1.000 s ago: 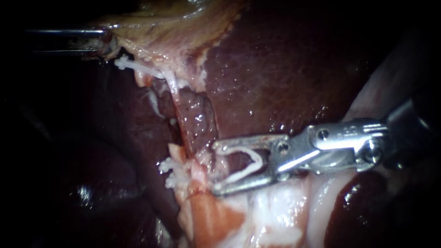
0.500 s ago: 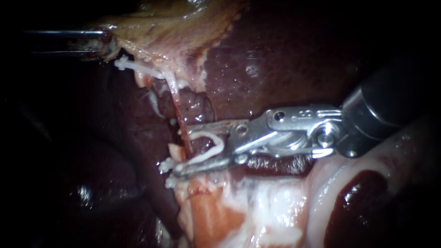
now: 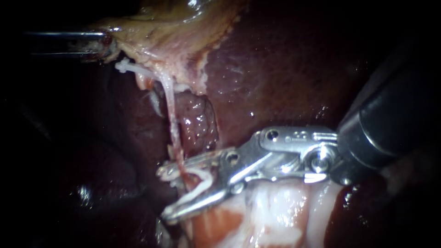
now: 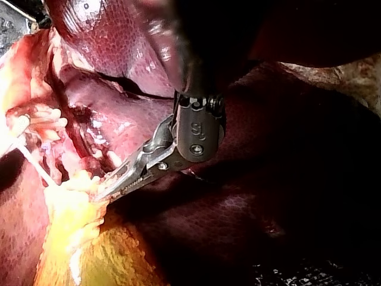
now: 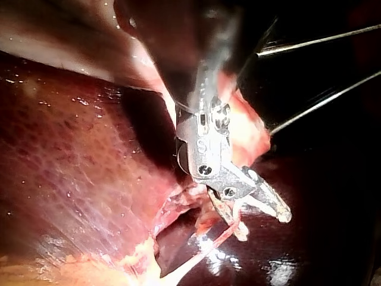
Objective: Clipping first clip right tube
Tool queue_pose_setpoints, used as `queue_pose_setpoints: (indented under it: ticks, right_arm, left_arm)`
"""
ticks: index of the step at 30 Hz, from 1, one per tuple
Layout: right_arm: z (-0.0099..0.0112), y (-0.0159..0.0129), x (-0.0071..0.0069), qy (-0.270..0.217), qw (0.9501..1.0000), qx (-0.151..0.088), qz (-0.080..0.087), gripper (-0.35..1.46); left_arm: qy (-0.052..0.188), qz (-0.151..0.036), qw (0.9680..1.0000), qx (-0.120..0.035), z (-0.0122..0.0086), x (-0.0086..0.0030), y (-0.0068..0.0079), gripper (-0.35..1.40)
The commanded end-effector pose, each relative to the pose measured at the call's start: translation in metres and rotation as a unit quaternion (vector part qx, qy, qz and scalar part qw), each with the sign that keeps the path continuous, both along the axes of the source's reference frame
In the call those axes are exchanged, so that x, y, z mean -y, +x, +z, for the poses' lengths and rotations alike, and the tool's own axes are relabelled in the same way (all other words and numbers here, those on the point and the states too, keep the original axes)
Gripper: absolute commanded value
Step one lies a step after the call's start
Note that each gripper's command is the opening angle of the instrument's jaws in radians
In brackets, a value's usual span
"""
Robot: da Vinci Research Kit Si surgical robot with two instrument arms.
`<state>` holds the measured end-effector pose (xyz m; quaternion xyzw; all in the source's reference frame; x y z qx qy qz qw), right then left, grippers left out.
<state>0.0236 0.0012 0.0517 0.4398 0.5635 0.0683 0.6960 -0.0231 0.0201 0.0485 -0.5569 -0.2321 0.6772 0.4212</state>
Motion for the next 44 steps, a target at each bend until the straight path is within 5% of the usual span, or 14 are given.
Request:
queue_pose_setpoints:
  ticks: [1, 10, 19, 30, 44]
  right_arm:
    - [0.0000, 0.0000, 0.0000, 0.002, 1.0000, -0.001, -0.007, 0.44]
    - [0.0005, -0.0007, -0.0006, 0.016, 0.9998, 0.014, 0.004, 0.31]
    - [0.0003, -0.0016, -0.0010, 0.045, 0.9985, 0.030, 0.001, -0.34]
    - [0.0012, -0.0023, -0.0013, 0.050, 0.9973, 0.054, -0.006, -0.35]
    - [0.0015, -0.0024, -0.0014, 0.049, 0.9973, 0.054, -0.007, -0.35]
  left_arm:
    - [0.000, 0.000, 1.0000, 0.000, 0.0001, 0.0000, 0.0000, -0.35]
    - [0.000, 0.000, 1.0000, 0.000, 0.0001, 0.0000, 0.0000, -0.35]
    - [0.000, -0.001, 1.0000, 0.000, 0.0001, 0.0000, -0.0001, -0.35]
    - [0.000, -0.001, 1.0000, 0.000, 0.0003, 0.0001, -0.0002, -0.35]
    - [-0.001, -0.001, 1.0000, -0.001, 0.0003, 0.0000, -0.0002, -0.35]
